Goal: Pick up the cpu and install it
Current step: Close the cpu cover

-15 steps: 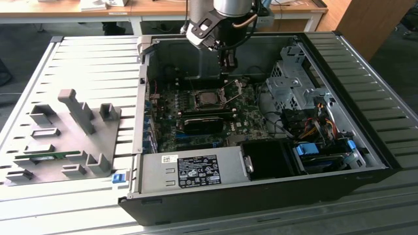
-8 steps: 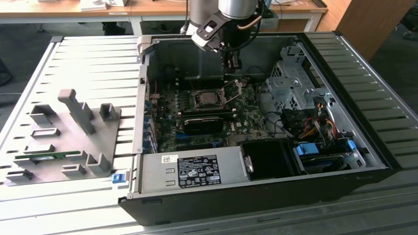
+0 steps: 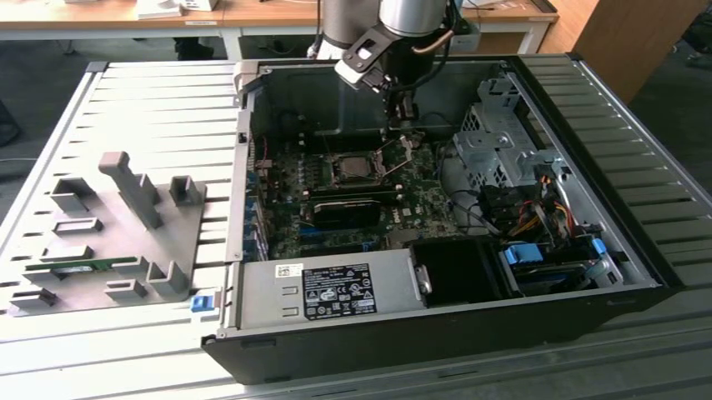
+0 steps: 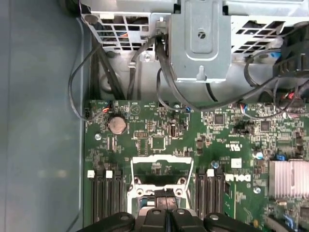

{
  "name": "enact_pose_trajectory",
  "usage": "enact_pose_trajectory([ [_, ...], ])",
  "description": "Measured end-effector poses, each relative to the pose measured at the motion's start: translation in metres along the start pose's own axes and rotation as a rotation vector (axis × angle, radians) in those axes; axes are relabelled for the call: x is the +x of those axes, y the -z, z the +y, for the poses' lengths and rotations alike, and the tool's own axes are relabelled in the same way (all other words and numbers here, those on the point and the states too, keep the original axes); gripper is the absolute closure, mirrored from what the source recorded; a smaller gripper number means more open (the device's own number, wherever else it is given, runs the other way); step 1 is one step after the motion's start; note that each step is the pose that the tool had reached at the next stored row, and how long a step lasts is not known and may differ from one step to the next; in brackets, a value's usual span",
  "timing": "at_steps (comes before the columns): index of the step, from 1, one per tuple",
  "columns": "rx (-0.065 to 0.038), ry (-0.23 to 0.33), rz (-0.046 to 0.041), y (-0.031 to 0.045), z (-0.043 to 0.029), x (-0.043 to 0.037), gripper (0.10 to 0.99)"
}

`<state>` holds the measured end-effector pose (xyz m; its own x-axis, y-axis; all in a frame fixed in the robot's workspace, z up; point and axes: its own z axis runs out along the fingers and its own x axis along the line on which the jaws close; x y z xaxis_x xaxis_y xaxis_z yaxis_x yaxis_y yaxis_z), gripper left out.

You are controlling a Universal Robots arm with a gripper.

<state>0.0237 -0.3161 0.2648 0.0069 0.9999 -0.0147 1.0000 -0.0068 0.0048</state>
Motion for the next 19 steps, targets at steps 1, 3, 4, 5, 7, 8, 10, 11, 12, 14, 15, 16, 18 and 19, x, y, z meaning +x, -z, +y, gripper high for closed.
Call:
enact_pose_trajectory([
  [1,0.000,0.003,0.0000,-0.0008,0.0017,0.0001,0.980],
  [3,0.000,0.003,-0.0001,-0.0028,0.0040,0.0002,0.980],
  [4,0.000,0.003,-0.0002,-0.0037,0.0061,0.0002,0.980],
  [5,0.000,0.003,-0.0002,-0.0045,0.0081,0.0004,0.980],
  [7,0.000,0.003,-0.0003,-0.0057,0.0133,0.0008,0.980],
  [8,0.000,0.003,-0.0007,-0.0061,0.0160,0.0011,0.980],
  [10,0.000,0.003,-0.0011,-0.0069,0.0205,0.0015,0.980],
  [11,0.000,0.003,-0.0013,-0.0073,0.0224,0.0018,0.980],
  [12,0.000,0.003,-0.0015,-0.0077,0.0244,0.0020,0.980],
  [14,0.000,0.003,-0.0018,-0.0083,0.0278,0.0023,0.980],
  [15,0.000,0.003,-0.0019,-0.0087,0.0295,0.0025,0.980],
  [16,0.000,0.003,-0.0022,-0.0089,0.0314,0.0026,0.980],
  [18,0.000,0.003,-0.0025,-0.0094,0.0350,0.0028,0.980],
  [19,0.000,0.003,-0.0024,-0.0097,0.0368,0.0029,0.980],
])
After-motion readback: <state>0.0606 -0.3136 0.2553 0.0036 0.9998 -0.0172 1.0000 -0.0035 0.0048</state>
